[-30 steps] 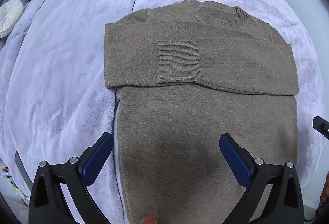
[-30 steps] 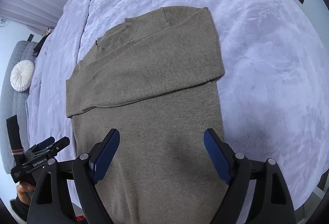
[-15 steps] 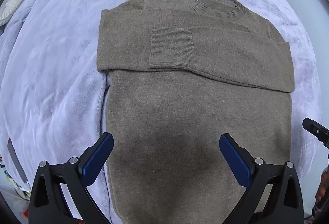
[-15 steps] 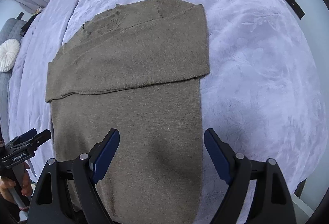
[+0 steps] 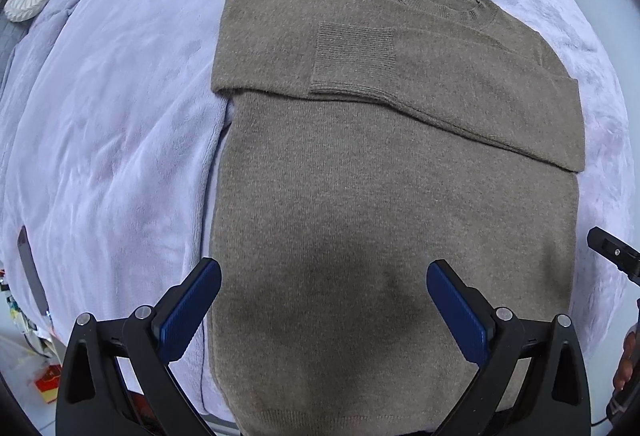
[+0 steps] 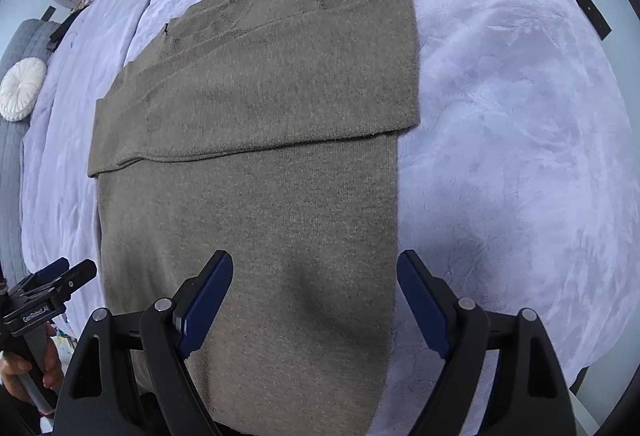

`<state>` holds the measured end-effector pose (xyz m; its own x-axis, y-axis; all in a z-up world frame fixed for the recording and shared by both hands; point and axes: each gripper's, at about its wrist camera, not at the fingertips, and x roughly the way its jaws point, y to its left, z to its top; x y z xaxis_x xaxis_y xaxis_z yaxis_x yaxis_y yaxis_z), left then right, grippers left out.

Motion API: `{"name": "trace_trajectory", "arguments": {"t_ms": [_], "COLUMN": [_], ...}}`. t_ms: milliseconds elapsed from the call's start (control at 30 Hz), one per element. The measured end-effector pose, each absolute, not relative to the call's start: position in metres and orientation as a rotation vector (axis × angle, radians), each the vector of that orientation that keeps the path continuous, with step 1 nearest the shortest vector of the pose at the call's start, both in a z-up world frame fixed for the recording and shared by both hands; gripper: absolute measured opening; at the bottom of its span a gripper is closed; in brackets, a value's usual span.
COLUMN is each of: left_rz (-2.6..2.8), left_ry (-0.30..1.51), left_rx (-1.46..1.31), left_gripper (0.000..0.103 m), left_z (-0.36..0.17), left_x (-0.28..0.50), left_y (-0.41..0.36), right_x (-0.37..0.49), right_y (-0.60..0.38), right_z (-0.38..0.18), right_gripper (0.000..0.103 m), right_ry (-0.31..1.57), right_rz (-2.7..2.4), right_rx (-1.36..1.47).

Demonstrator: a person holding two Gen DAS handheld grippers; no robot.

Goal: Fold small clothes
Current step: 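Move both open tools along the sweater body toward its hem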

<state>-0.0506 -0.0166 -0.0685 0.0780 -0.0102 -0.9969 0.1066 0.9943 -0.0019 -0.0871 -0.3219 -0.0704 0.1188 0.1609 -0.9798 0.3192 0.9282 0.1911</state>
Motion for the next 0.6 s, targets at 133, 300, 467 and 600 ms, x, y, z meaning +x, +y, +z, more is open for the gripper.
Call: {"name": "trace_trajectory", "arguments": {"t_ms": [133,300,467,600], "left_rz": [-0.09,-0.115,-0.172,-0.211], "left_ry": [1.482,1.486,1.506,1.554], "left_rx": [0.071,0.053,0.056,0.029], "left_gripper": [0.103,0.103,0.103,0.103], "left_z": [-0.064,-0.069,-0.083,-0.103], "left_x": [-0.056,-0.063,-0.079,-0.1], "left_y": [-0.012,0.002,0.026,0.051], "right_x": [-0.089,-0.093,-0.113,-0.153], "right_y": [-0.321,-0.313,-0.321,-0.338], "right_z": [-0.068,-0.068,-0.077,-0.096], "right_gripper": [0.087,0.087,0.087,0.087], "right_ry": [1.467,1.471,1.459,1.468], "right_rz": [-0.105,-0.096,-0.085,-0.127], "right_rx": [0.388,0.372,0.516,0.661]}}
